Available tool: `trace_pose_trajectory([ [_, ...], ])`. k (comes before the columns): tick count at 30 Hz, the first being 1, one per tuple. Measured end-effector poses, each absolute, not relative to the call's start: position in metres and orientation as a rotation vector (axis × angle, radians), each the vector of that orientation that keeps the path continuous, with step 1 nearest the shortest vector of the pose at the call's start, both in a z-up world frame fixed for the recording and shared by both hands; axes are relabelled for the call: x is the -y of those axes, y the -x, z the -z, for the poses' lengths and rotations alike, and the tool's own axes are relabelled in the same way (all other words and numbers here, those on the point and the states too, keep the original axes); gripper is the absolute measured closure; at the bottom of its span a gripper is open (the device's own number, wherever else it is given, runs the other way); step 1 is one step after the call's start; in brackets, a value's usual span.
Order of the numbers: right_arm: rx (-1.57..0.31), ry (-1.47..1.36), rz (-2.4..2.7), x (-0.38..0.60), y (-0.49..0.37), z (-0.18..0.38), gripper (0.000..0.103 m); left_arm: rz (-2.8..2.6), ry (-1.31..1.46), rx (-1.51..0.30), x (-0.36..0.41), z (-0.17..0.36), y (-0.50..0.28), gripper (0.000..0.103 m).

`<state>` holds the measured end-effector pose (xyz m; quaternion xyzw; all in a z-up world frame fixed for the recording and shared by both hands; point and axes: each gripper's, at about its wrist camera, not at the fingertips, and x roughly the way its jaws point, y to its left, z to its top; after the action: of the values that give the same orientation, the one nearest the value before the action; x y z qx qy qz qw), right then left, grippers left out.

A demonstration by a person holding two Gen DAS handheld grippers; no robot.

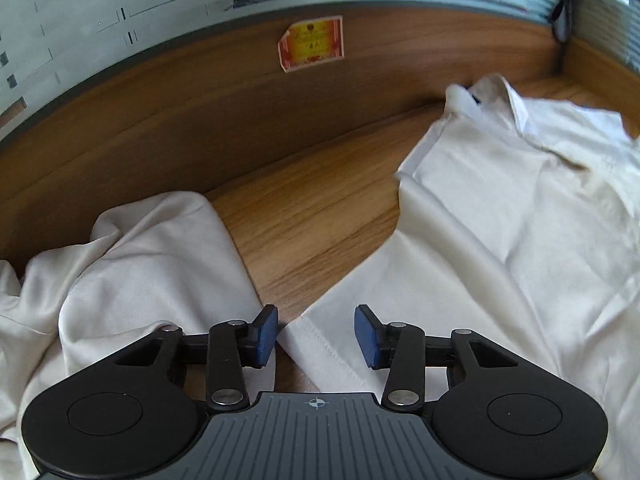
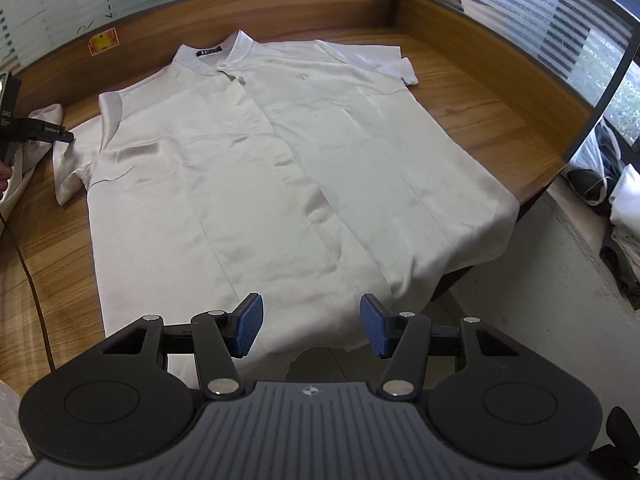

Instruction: Fold clothes

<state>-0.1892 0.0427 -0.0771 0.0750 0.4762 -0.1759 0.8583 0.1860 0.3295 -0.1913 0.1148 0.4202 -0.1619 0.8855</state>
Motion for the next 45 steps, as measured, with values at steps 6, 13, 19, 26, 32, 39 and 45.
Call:
trace_pose_trajectory([
  [6,-0.984,-0.132,0.374,-0.047,0.184,0.068,0.042,0.328,-0.285,-0.853,-0.331,0.187,-0.174,0.098],
  [13,-0.964,-0.062,0.280,-0.037,0.160,0.059,0.035,0.234,-0.268,-0.859,-0.342,0.171,-0.159,0.085],
  [19,-0.943,-0.042,0.121,0.000,0.103,0.057,0.035,0.161,-0.231,-0.789,-0.338,0.136,-0.141,0.065],
  [26,-0.908,-0.043,-0.071,0.049,0.018,0.078,0.035,0.129,-0.197,-0.812,-0.305,0.095,-0.140,0.057],
  [32,-0.891,-0.057,-0.226,0.069,-0.058,0.100,0.035,0.075,-0.116,-0.864,-0.273,0.076,-0.133,0.049],
  [39,-0.954,-0.168,-0.376,0.070,-0.147,0.138,0.035,0.007,0.047,-0.943,-0.239,0.079,-0.124,0.043],
  [45,-1.002,-0.264,-0.409,0.070,-0.194,0.171,0.035,0.007,0.077,-1.032,-0.205,0.103,-0.110,0.043],
])
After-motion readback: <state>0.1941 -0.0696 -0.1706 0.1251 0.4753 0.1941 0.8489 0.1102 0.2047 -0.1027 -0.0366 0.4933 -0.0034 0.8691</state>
